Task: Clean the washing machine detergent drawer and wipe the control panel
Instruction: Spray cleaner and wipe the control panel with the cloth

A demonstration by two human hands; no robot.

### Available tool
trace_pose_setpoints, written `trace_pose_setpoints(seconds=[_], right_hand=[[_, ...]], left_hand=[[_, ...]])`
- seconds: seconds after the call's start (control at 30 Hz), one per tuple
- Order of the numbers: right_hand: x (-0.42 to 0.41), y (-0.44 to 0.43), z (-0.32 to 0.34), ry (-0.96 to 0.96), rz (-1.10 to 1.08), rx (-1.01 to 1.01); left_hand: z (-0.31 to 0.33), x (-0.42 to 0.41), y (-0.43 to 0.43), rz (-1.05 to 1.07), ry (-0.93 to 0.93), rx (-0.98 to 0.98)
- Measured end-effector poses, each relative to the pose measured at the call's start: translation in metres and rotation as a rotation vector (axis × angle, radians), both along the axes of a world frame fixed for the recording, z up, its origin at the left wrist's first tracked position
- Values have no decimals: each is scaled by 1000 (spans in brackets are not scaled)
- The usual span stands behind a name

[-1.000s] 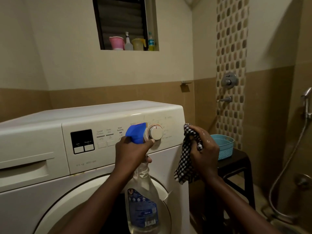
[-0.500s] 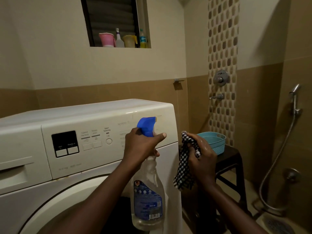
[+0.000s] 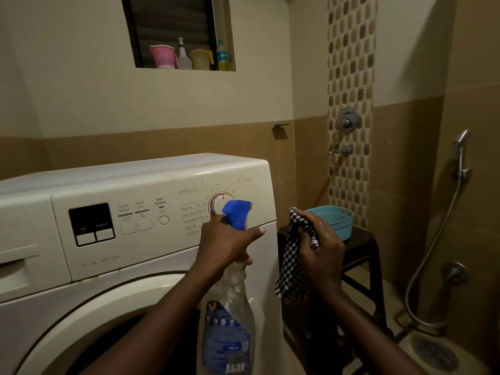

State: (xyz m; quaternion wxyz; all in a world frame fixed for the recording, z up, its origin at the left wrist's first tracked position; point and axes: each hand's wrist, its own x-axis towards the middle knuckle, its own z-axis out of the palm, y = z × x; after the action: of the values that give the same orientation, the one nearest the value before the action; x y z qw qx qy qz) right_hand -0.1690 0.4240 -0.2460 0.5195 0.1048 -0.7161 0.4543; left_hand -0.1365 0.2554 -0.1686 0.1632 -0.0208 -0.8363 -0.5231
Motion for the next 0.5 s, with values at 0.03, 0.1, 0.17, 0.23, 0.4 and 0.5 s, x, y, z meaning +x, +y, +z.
trace_pose_setpoints(seconds=[0.03,0.1,0.17,0.23,0.4,0.5], right_hand=[[0,-1,2,11,1,-2],[-1,-2,6,30,3,-7],[-3,-4,9,40,-2,-15],[-6,-7,11,37,-6,-27],[-23,-17,20,23,-9,-79],[-38,-30,22,-42,9,-148]], left_hand=[[-4,2,-3,-5,-12,8],[-10,6,-9,-3,-27,7],[-15,9,-15,21,-30,-5],[-18,13,-18,50,-37,-21],[-21,23,-29,64,-31,-18],[-21,27,-40,65,10,18]])
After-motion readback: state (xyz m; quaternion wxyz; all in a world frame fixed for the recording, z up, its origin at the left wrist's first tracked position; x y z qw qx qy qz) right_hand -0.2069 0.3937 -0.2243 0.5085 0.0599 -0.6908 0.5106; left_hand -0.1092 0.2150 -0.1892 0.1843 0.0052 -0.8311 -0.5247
